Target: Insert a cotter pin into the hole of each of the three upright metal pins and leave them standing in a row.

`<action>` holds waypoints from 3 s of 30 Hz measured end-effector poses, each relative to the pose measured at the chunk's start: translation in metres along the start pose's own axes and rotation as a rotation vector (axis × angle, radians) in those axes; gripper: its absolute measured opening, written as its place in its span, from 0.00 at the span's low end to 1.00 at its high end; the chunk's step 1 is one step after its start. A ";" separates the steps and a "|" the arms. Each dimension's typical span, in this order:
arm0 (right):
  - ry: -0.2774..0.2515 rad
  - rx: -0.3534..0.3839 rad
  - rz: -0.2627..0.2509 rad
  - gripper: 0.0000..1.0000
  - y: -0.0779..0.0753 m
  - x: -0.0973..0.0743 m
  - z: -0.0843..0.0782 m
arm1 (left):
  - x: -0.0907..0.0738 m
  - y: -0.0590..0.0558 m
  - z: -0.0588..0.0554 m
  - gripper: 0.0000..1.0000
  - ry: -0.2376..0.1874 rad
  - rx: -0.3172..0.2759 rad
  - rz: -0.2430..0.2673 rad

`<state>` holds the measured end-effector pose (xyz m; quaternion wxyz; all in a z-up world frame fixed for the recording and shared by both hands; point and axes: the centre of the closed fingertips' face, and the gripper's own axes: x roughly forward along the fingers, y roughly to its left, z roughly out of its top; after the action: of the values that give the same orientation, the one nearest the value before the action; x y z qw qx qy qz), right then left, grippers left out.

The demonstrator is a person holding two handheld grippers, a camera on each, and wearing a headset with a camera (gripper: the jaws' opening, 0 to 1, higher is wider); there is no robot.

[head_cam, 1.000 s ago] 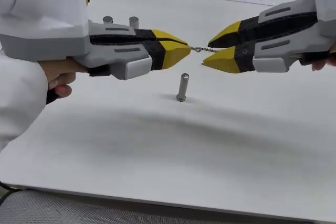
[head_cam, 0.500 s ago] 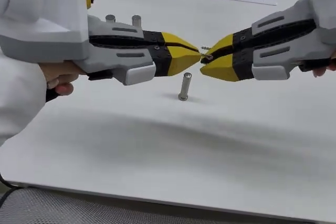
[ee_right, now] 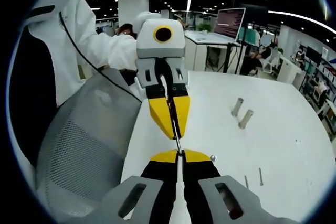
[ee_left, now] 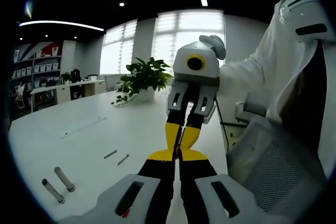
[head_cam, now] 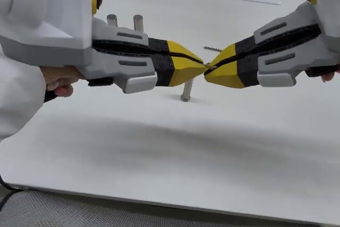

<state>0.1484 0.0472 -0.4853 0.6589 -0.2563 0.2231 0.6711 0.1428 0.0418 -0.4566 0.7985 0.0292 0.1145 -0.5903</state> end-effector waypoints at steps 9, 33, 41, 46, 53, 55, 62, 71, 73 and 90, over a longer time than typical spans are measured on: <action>0.011 0.002 0.018 0.00 0.006 -0.001 -0.004 | 0.002 -0.001 -0.008 0.00 0.034 0.006 -0.027; 0.000 0.074 -0.032 0.00 -0.001 -0.004 -0.019 | 0.010 0.030 -0.024 0.19 0.067 -0.050 0.059; 0.056 0.098 -0.072 0.00 -0.017 -0.003 -0.042 | 0.012 0.047 -0.035 0.24 0.100 -0.055 0.115; 0.059 0.122 -0.088 0.00 -0.024 -0.002 -0.051 | 0.015 0.058 -0.047 0.24 0.130 -0.065 0.147; 0.094 0.126 -0.097 0.00 -0.033 0.004 -0.063 | 0.021 0.070 -0.059 0.17 0.154 -0.089 0.143; 0.097 0.128 -0.095 0.00 -0.036 0.006 -0.066 | 0.022 0.072 -0.061 0.17 0.159 -0.093 0.140; 0.116 0.121 -0.096 0.00 -0.045 0.015 -0.072 | 0.025 0.076 -0.071 0.15 0.187 -0.096 0.128; 0.148 0.109 -0.107 0.00 -0.056 0.028 -0.082 | 0.030 0.079 -0.077 0.13 0.210 -0.094 0.118; 0.148 0.108 -0.103 0.00 -0.056 0.030 -0.081 | 0.031 0.079 -0.079 0.12 0.213 -0.095 0.114; 0.150 0.089 -0.083 0.00 -0.056 0.042 -0.078 | 0.038 0.069 -0.076 0.06 0.225 -0.094 0.104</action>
<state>0.2081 0.0322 -0.5699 0.6784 -0.2851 0.2906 0.6116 0.2074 0.0408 -0.5444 0.8107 0.0638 0.2289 -0.5350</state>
